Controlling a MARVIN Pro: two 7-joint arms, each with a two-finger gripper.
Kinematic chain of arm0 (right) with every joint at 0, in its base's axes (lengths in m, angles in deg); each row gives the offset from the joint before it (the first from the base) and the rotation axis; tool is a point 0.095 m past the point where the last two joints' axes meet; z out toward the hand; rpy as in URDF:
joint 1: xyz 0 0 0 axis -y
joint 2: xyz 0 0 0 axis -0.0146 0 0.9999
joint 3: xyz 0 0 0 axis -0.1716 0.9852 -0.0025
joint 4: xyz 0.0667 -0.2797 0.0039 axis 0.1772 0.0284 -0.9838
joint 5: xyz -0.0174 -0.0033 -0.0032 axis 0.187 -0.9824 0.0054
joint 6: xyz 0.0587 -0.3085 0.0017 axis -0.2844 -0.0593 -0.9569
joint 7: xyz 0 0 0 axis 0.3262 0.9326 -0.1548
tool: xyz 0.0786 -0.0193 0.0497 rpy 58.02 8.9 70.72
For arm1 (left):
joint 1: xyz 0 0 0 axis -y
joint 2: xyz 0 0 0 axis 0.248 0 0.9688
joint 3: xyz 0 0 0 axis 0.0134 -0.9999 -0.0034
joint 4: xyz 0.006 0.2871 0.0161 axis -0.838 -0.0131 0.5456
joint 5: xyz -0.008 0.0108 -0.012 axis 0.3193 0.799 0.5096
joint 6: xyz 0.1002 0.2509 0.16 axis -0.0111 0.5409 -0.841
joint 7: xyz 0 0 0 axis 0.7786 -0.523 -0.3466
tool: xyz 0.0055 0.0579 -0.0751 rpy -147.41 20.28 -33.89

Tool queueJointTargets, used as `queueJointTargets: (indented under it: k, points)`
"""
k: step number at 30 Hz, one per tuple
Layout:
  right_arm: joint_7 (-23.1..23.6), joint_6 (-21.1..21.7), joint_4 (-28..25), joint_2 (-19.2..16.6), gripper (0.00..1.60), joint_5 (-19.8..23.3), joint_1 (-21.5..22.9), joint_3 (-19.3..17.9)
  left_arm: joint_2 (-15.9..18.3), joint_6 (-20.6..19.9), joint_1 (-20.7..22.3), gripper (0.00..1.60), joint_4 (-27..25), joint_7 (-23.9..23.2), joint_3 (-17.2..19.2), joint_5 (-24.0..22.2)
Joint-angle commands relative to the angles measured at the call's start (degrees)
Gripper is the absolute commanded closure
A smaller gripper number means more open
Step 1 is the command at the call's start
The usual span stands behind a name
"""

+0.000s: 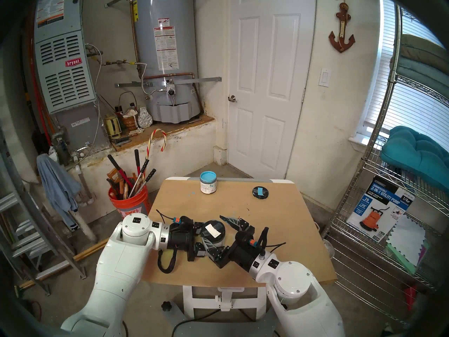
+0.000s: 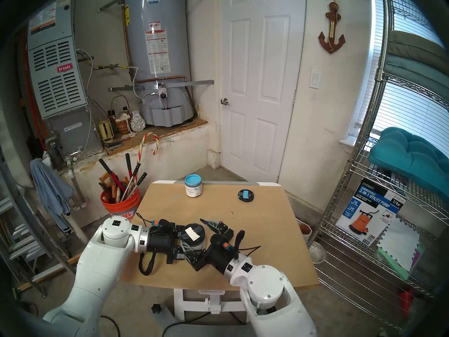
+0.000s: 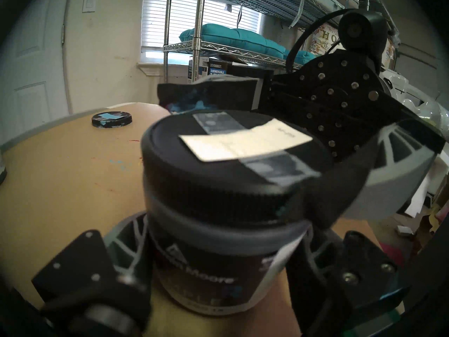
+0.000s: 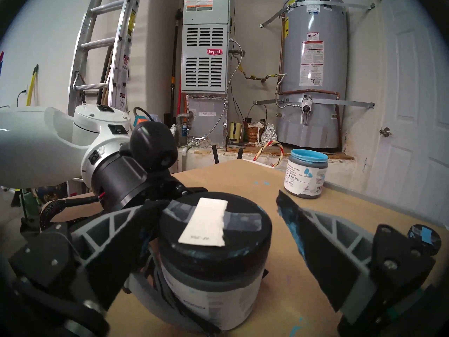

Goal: Open paint jar

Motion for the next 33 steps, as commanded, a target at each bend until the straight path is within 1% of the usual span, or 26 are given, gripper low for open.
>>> queueJointTargets:
  k: [1, 9, 14, 15, 16, 17, 18, 19, 20, 21, 24, 25, 27, 31, 33]
  points:
    - [-0.32, -0.66, -0.15, 0.67, 0.00, 0.28, 1.18, 1.17, -0.06, 0.31, -0.04, 1.60, -0.91, -0.16, 0.18, -0.30]
    - [-0.96, -1.14, 0.99, 1.14, 0.00, 0.13, 2.03, 1.22, -0.08, 0.39, 0.01, 1.60, -0.79, -0.41, 0.38, -0.19]
    - [-0.28, -1.00, 1.36, 0.85, 0.00, 0.62, 2.67, 1.18, -0.16, 0.29, -0.04, 1.60, -0.97, -0.50, 0.48, -0.08]
    - [0.08, -0.27, 1.38, 0.73, 0.80, 1.07, 2.84, 1.03, -0.18, 0.25, -0.08, 1.60, -1.05, -0.52, 0.52, -0.03]
    - [0.41, -0.34, 1.44, 0.45, 0.84, 1.06, 3.03, 0.96, -0.17, 0.23, -0.10, 1.60, -1.08, -0.53, 0.54, -0.01]
    - [0.41, -0.34, 1.44, 0.45, 0.84, 1.06, 3.03, 0.96, -0.17, 0.23, -0.10, 1.60, -1.08, -0.53, 0.54, -0.01]
    - [0.56, -0.28, 1.48, 0.37, 1.05, 1.18, 3.09, 0.85, -0.18, 0.23, -0.12, 1.60, -1.10, -0.54, 0.58, 0.02]
    - [1.37, 0.20, 1.53, -0.03, 1.14, 1.39, 3.47, 0.80, -0.18, 0.21, -0.12, 1.60, -1.11, -0.57, 0.61, 0.08]
    - [1.72, 0.26, 1.60, -0.22, 1.27, 1.40, 3.68, 0.73, -0.19, 0.19, -0.13, 1.60, -1.13, -0.62, 0.66, 0.14]
    - [2.15, 0.48, 1.65, -0.49, 1.34, 1.41, 3.95, 0.67, -0.15, 0.05, -0.16, 1.60, -1.31, -0.70, 0.69, 0.16]
    - [3.27, 0.37, 2.26, -1.10, 1.46, 1.57, 4.85, 0.34, -0.08, -0.17, -0.16, 1.60, -1.56, -0.85, 0.72, 0.23]
    - [4.11, 0.47, 2.72, -1.50, 1.46, 1.73, 5.54, 0.27, -0.06, -0.25, -0.14, 1.60, -1.63, -0.90, 0.73, 0.29]
    - [5.22, 0.19, 3.53, -1.88, 1.51, 2.33, 6.60, -0.10, -0.03, -0.38, -0.11, 1.60, -1.76, -0.97, 0.72, 0.38]
    - [9.35, -0.16, 5.69, -2.94, 1.46, 4.62, 9.37, -0.89, 0.00, -0.62, -0.07, 1.60, -1.94, -1.03, 0.75, 0.53]
    - [12.21, 0.02, 6.26, -3.36, 1.42, 6.93, 10.60, -1.58, 0.01, -0.74, -0.05, 1.60, -1.98, -1.04, 0.77, 0.59]
